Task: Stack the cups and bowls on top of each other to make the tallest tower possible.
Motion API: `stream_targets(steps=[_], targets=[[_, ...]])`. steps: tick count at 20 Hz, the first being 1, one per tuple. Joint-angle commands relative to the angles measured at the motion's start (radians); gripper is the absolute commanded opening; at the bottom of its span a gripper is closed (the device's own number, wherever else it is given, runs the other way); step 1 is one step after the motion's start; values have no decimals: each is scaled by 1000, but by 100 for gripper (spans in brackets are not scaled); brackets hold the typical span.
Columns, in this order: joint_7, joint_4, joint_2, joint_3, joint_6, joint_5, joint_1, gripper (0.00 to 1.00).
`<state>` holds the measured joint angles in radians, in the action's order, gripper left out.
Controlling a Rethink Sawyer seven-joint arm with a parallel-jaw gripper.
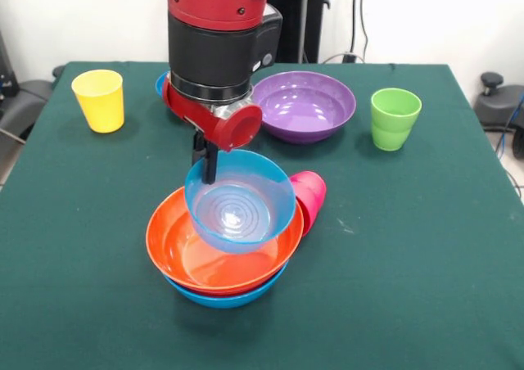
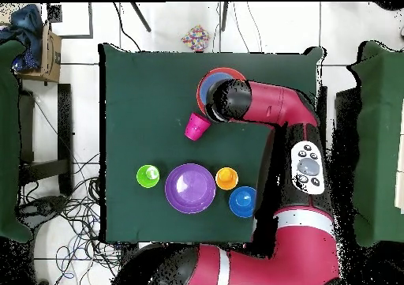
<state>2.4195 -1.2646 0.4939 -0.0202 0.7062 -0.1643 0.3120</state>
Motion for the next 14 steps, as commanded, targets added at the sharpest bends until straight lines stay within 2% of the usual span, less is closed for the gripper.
stream_targets(steps=[1, 9, 14], targets=[[-29, 36, -49, -42, 56, -24, -24, 0], [-44, 38, -49, -25, 50, -48, -43, 0], [-86, 32, -54, -29, 50, -65, -36, 0]])
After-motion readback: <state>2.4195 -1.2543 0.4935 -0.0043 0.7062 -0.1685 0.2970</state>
